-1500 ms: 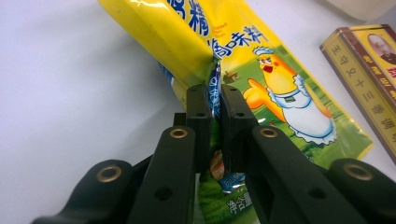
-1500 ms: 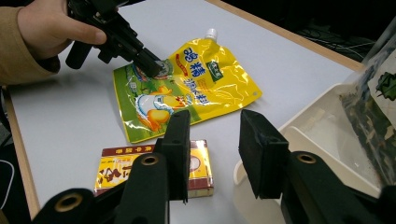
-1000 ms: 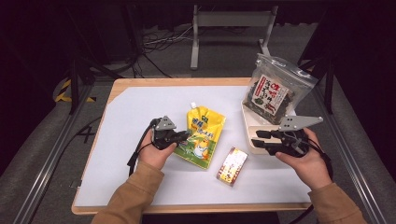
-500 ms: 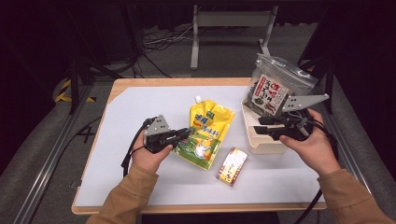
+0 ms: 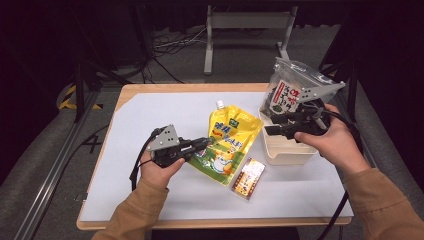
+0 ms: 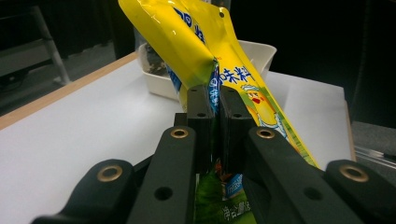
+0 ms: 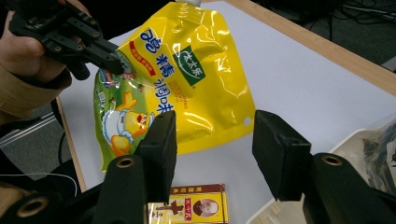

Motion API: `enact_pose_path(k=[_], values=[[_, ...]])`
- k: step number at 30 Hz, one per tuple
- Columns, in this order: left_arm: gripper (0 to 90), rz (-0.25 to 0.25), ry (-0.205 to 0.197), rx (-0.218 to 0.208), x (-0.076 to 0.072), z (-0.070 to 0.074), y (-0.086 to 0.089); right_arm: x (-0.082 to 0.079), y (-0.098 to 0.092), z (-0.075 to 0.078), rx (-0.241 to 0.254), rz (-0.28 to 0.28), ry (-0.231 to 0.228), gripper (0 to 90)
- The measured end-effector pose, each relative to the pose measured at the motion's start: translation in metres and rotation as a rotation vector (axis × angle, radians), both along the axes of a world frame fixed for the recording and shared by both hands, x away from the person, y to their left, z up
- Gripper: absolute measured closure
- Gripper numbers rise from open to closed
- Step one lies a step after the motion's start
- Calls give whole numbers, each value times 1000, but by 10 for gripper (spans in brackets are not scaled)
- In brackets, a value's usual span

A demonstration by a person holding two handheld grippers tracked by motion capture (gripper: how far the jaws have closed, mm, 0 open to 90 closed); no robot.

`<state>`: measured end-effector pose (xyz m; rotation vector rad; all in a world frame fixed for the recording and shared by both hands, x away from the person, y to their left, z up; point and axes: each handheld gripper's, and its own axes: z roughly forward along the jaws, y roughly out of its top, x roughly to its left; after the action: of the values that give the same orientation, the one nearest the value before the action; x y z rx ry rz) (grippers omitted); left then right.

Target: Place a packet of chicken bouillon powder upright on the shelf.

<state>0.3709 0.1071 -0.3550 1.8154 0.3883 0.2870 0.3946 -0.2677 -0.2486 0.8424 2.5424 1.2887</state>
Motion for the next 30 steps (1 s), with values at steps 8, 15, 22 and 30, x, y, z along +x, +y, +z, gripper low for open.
enact_pose_path(k=[8,15,22,30], values=[[851,-42,-26,-20,-10,4,1,13,11,-5,-3,16,31,451],[851,-69,-31,-36,-15,6,1,21,23,-17,38,86,97,456],[851,-92,-46,-31,-18,8,-3,22,35,-25,38,139,123,428],[851,-104,-49,-18,-20,8,-8,23,42,-34,37,175,153,461]])
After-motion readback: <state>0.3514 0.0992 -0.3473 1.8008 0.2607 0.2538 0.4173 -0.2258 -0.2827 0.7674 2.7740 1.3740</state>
